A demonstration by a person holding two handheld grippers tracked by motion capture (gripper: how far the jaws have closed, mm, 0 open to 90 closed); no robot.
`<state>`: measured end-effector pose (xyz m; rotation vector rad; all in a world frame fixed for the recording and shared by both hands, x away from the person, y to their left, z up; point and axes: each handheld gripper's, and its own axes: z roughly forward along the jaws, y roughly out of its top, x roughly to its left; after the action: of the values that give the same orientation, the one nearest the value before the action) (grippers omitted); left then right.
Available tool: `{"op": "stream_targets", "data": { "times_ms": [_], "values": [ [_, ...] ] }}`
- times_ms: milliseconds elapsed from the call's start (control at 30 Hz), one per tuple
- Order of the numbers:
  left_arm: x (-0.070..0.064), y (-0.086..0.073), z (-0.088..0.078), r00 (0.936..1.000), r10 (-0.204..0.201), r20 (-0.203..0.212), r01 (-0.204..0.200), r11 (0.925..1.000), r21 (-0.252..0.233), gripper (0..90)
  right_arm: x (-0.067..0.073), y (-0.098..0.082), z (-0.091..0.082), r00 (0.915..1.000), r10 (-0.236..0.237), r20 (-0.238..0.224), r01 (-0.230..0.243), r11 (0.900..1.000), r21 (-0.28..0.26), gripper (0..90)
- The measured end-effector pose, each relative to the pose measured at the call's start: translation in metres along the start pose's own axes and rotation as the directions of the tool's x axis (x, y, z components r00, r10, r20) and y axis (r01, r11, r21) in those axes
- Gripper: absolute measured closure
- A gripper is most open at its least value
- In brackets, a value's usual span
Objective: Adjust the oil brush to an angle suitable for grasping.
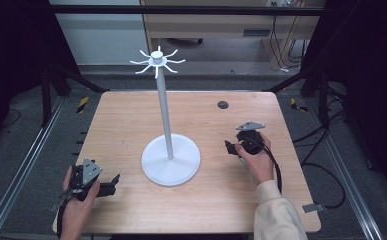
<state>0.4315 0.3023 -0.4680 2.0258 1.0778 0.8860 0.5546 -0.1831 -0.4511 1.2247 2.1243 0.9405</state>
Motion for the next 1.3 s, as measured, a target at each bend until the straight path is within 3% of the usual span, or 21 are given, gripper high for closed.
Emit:
{"op": "stream_targets", "data": {
  "times_ms": [67, 167, 233, 400, 533, 633, 767, 900, 1067, 1300],
  "values": [
    [0.000, 0.000, 0.000, 1.0000, -0.001, 0.004, 0.001, 1.0000, 0.001, 3.0, 0.005, 0.002, 0.001, 0.9997, 0.006, -0.024, -0.006, 1.000, -0.006, 27.2],
    [-0.001, 0.000, 0.001, 0.9999, 0.004, 0.011, -0.004, 1.0000, -0.001, 3.1, 0.013, 0.004, 0.001, 0.9992, -0.036, -0.014, 0.036, 0.999, 0.000, 30.6],
    [-0.002, 0.001, 0.001, 0.9999, 0.007, 0.011, -0.007, 1.0000, 0.000, 3.1, 0.014, 0.005, 0.001, 0.9992, -0.027, -0.028, 0.027, 1.000, -0.003, 33.2],
    [-0.003, 0.001, 0.002, 0.9999, 0.009, 0.010, -0.009, 1.0000, 0.003, 3.0, 0.016, 0.004, 0.003, 0.9974, -0.056, -0.045, 0.056, 0.998, 0.011, 41.8],
    [-0.004, 0.001, 0.002, 0.9999, 0.010, 0.013, -0.010, 0.9999, 0.003, 3.1, 0.023, 0.003, 0.007, 0.9898, -0.092, -0.108, 0.097, 0.995, 0.039, 54.3],
    [-0.004, 0.001, 0.003, 0.9998, 0.013, 0.014, -0.013, 0.9999, 0.002, 3.1, 0.028, 0.002, 0.011, 0.9815, -0.137, -0.134, 0.148, 0.986, 0.076, 65.7],
    [-0.004, 0.001, 0.003, 0.9998, 0.013, 0.016, -0.013, 0.9999, 0.002, 3.1, 0.024, -0.002, 0.015, 0.9833, -0.129, -0.128, 0.145, 0.982, 0.121, 79.9],
    [-0.005, 0.001, 0.003, 0.9997, 0.018, 0.016, -0.018, 0.9998, 0.004, 3.1, 0.017, -0.007, 0.018, 0.9882, -0.118, -0.098, 0.134, 0.976, 0.170, 87.4],
    [-0.006, 0.002, 0.004, 0.9995, 0.023, 0.021, -0.023, 0.9997, 0.008, 3.0, 0.010, -0.010, 0.022, 0.9931, -0.097, -0.067, 0.109, 0.972, 0.208, 90.0],
    [-0.006, 0.002, 0.003, 0.9994, 0.026, 0.025, -0.026, 0.9996, 0.009, 3.0, 0.008, -0.013, 0.028, 0.9922, -0.114, -0.051, 0.123, 0.963, 0.241, 90.0]
  ]
}}
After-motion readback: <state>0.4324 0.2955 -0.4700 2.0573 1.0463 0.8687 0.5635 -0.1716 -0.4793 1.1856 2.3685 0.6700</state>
